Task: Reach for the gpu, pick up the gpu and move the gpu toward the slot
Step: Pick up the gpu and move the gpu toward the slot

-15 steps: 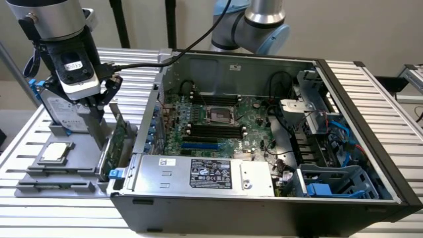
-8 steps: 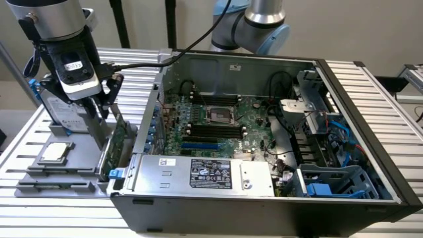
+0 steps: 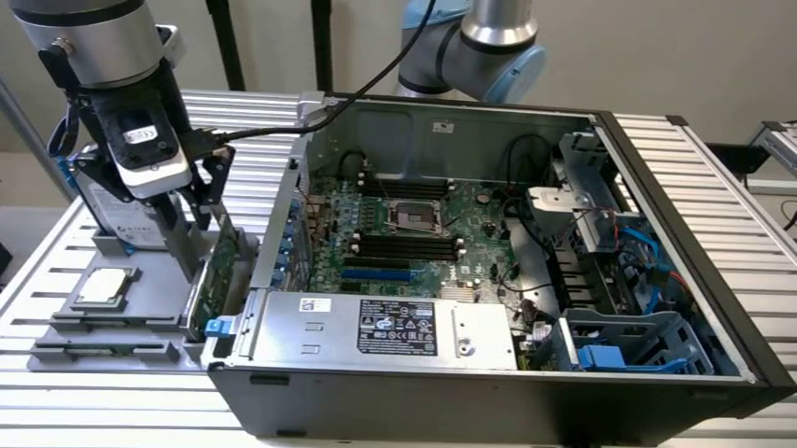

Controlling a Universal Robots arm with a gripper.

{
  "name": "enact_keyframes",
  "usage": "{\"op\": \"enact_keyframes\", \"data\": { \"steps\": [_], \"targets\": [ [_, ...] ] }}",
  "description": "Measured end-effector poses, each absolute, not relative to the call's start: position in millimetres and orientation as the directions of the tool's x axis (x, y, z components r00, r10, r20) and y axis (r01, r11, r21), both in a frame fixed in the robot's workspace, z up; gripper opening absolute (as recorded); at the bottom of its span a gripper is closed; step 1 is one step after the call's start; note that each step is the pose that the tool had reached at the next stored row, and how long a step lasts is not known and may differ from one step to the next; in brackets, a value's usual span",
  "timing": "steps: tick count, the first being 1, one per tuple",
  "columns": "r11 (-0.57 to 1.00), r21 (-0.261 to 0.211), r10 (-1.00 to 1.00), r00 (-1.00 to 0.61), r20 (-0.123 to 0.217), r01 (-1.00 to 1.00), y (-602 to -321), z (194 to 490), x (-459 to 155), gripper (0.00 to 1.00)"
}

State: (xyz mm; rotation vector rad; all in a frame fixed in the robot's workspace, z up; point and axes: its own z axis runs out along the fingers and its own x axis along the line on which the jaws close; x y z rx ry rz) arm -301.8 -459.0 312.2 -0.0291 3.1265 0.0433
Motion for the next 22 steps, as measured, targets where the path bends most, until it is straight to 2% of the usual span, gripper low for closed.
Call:
{"op": "enact_keyframes", "data": {
  "steps": [8, 10, 11, 22],
  "targets": [
    [0.999, 0.028, -0.018, -1.000, -0.015, -0.019, -466, 298, -302, 0.42],
    [0.999, 0.027, -0.018, -1.000, -0.015, -0.019, -468, 294, -302, 0.44],
    [0.999, 0.027, -0.018, -1.000, -0.015, -0.019, -469, 292, -302, 0.51],
    [0.999, 0.028, -0.018, -1.000, -0.017, -0.019, -476, 272, -302, 0.51]
  ]
}}
